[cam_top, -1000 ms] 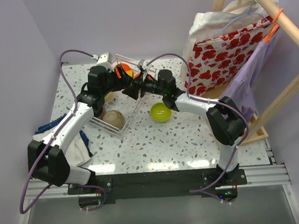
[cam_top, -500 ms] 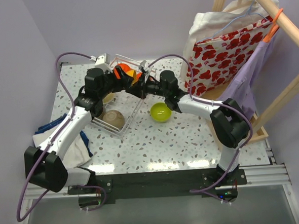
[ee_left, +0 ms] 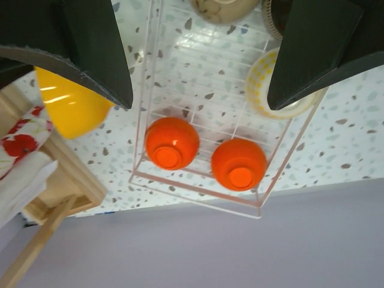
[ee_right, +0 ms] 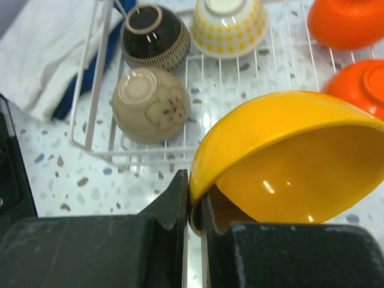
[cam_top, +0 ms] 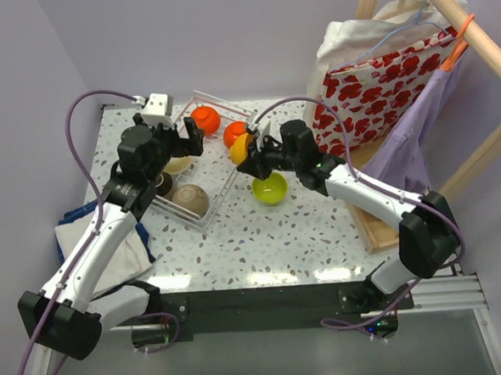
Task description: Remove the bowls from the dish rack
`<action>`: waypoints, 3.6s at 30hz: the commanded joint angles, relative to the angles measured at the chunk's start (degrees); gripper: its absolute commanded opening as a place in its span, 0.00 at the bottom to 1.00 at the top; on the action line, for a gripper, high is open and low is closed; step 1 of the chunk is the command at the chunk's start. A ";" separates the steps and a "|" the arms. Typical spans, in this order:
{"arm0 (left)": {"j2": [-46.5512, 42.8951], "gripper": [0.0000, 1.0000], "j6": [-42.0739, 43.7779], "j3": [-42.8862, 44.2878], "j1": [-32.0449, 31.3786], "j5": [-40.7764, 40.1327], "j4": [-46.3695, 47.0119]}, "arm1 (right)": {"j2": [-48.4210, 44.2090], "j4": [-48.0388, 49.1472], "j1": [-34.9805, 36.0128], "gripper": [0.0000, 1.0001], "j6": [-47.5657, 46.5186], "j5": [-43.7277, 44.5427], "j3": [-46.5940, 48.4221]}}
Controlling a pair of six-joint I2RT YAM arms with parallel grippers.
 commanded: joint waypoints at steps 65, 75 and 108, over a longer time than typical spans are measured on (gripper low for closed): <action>-11.56 0.99 10.67 -17.79 -7.26 -29.32 9.39 | 20.41 -54.95 13.92 0.44 -12.47 37.19 28.53; -12.00 0.99 10.67 -17.88 -7.18 -28.97 9.30 | 15.93 -46.87 14.27 0.45 -9.30 36.31 24.41; 2.30 1.00 -4.34 -8.13 -3.31 -3.05 6.58 | -7.62 -32.89 13.75 0.84 -5.61 41.40 5.86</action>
